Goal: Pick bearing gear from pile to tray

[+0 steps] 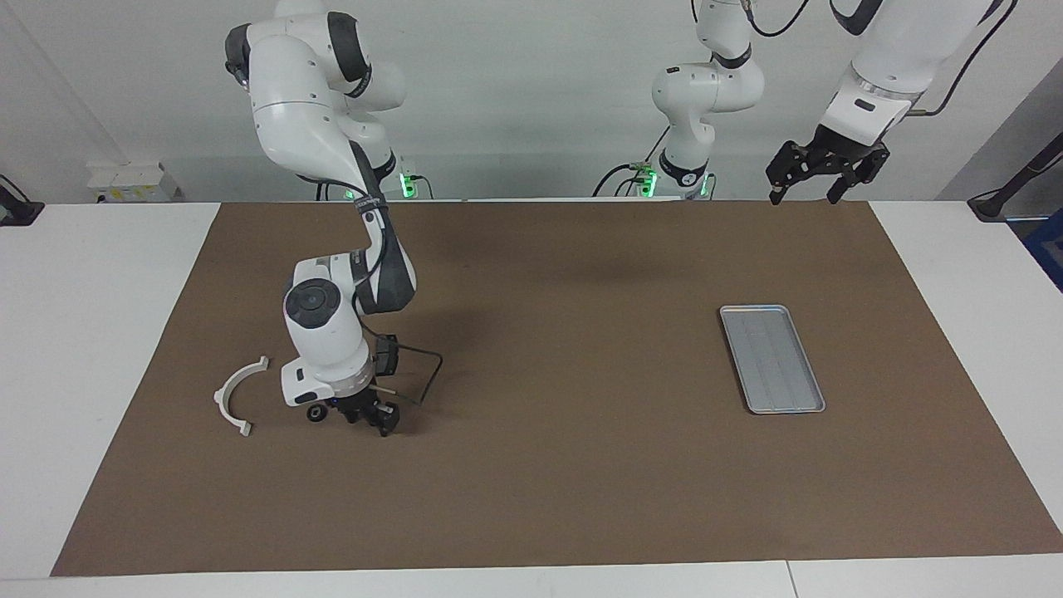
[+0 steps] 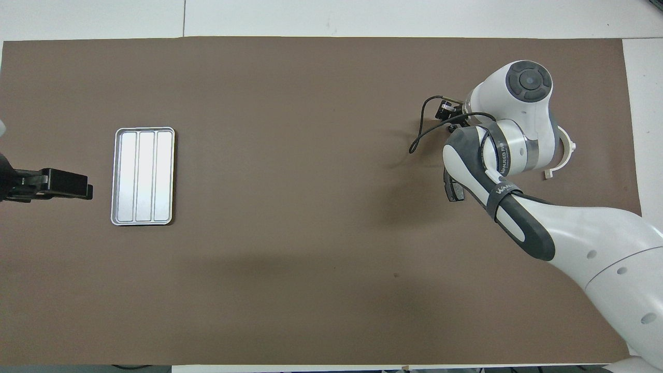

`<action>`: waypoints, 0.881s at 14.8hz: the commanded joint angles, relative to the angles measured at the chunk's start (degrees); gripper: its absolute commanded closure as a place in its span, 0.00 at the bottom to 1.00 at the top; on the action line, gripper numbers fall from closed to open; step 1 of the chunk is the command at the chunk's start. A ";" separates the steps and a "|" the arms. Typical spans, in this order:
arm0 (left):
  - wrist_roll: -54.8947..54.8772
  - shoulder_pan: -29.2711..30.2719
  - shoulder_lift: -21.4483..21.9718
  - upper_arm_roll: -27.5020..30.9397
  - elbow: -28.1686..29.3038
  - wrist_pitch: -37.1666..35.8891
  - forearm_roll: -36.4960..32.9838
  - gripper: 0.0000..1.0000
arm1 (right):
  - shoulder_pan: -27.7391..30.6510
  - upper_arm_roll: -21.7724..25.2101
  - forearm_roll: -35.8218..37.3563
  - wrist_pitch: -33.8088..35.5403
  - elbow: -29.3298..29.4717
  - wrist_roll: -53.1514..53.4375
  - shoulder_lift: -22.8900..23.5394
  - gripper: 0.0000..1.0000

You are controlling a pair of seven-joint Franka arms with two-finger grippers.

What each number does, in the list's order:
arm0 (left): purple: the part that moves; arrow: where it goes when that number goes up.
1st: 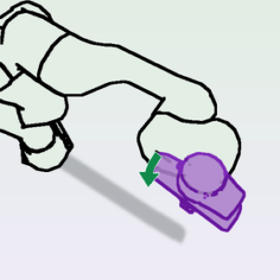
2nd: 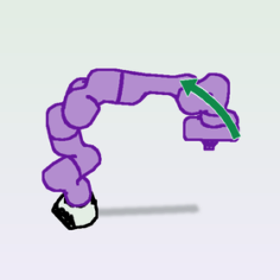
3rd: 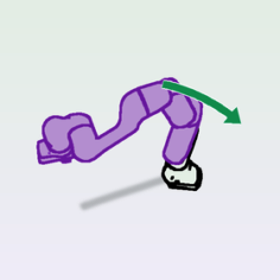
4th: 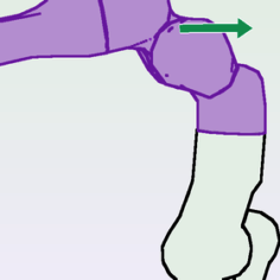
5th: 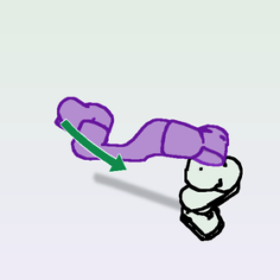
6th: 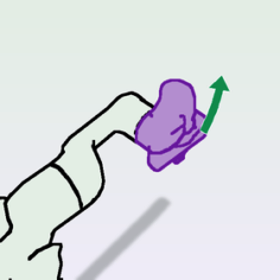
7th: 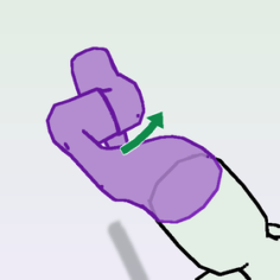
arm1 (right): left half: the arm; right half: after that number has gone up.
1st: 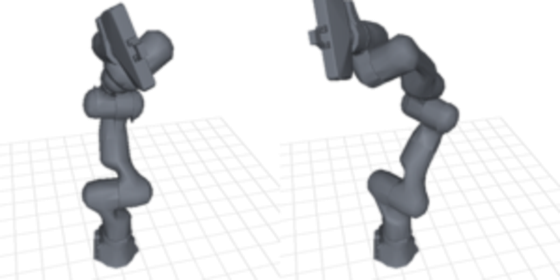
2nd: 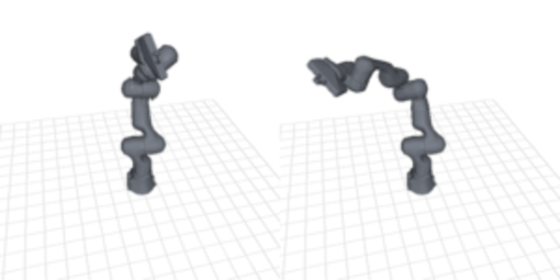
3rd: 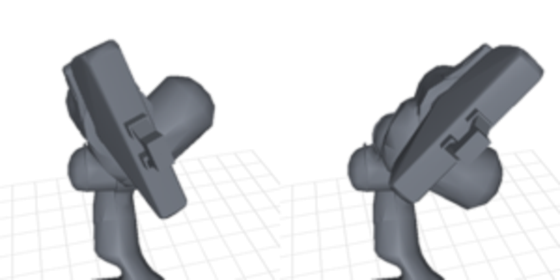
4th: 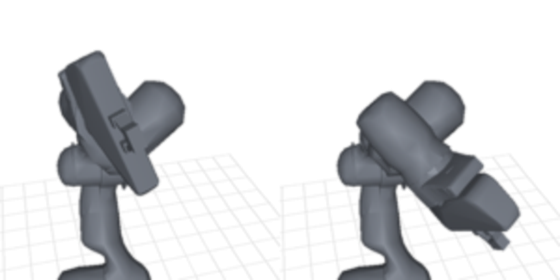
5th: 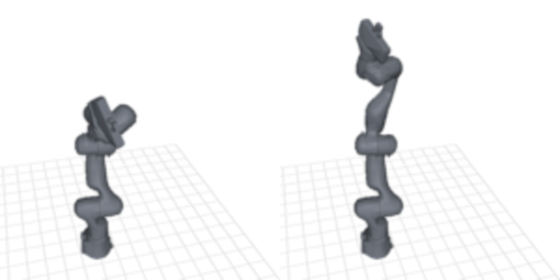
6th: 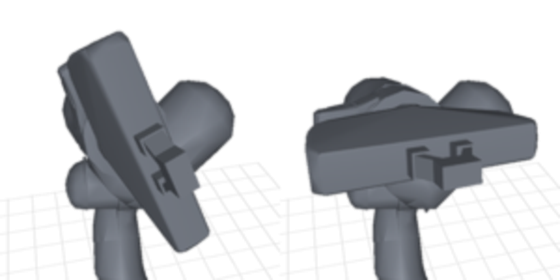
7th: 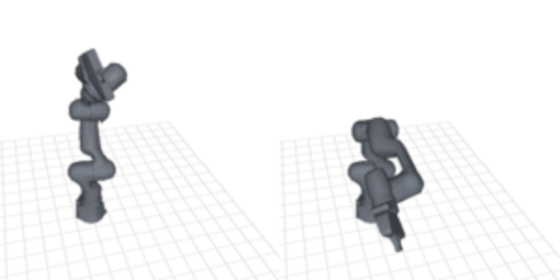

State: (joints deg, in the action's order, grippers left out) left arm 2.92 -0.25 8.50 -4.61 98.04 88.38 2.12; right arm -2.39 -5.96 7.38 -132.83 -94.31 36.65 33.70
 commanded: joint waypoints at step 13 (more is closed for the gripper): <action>-0.02 -0.27 2.04 0.48 2.07 0.13 0.87 0.00 | 0.11 -0.81 -1.84 2.22 0.00 2.64 0.75 1.00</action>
State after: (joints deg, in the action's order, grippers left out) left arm 2.92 -0.25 8.50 -4.61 98.04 88.38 2.12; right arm -2.64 -6.27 5.91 -131.54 -93.65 38.53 33.42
